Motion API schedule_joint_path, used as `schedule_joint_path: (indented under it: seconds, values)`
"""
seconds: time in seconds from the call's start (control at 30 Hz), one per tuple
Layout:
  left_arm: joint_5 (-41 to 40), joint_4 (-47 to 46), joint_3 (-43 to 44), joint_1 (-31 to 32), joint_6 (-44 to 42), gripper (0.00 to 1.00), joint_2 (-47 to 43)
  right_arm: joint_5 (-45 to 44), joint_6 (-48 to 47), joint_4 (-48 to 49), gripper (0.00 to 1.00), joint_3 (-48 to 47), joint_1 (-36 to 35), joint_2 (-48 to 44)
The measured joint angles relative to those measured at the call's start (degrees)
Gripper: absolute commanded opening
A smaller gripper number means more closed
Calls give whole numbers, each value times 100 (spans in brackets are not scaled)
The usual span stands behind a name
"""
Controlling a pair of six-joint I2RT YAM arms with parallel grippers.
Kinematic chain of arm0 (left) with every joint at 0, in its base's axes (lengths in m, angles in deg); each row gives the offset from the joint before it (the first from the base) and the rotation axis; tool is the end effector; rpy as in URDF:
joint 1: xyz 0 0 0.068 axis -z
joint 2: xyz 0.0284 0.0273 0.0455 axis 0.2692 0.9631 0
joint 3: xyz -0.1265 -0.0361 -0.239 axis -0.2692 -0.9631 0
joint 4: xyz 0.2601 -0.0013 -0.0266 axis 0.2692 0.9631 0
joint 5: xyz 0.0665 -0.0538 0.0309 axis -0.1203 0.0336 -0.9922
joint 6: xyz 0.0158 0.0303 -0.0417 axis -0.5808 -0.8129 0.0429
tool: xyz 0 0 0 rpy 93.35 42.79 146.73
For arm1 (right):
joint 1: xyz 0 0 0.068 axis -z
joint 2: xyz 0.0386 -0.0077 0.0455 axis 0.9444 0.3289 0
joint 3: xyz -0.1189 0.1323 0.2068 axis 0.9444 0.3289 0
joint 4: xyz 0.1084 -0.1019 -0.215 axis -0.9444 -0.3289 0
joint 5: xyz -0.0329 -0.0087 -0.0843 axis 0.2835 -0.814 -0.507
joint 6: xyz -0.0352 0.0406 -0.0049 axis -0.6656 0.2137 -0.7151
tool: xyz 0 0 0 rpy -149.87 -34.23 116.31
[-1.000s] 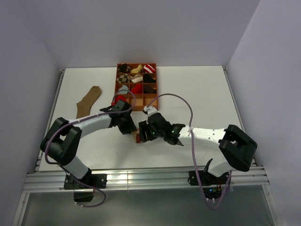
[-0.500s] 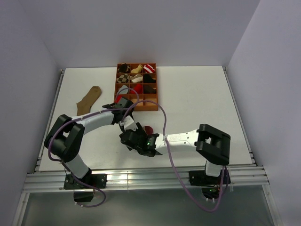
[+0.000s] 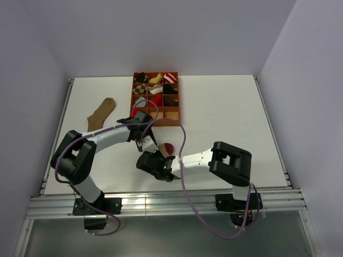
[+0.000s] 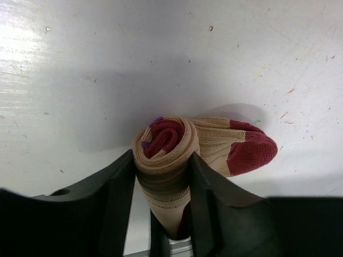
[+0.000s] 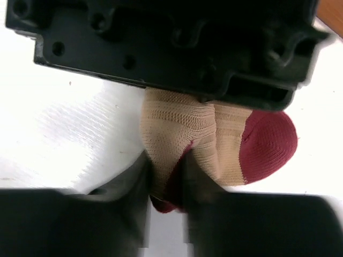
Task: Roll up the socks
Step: Roll the sock at the center of the board.
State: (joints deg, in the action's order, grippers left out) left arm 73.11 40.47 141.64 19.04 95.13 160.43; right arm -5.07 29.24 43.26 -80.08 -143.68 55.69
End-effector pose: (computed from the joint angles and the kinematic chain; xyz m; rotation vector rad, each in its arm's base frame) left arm 0.2607 -0.1826 0.1698 -0.4800 2.8090 -0.4743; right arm 0.1299 0.3457 0.1432 -0.7128 2.1219 0.0197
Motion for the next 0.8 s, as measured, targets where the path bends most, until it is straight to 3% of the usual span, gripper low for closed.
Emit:
schedule_joint_path:
  seconds: [0.1,0.33,0.6,0.8]
  values:
    - [-4,-33,-11,0,-20,60,-11,-50,107,310,0,214,-22,-96]
    - [13,-175,-411,-83,0,72,-782,686,273,1523,0,1209,192,-691]
    - [59,-695,-951,-761,70,74,-2184,3178,699,3058,0,2203,1145,-1156]
    - [374,-1207,-1906,-782,278,74,-2546,4992,1084,3834,0,2494,1823,-1023]
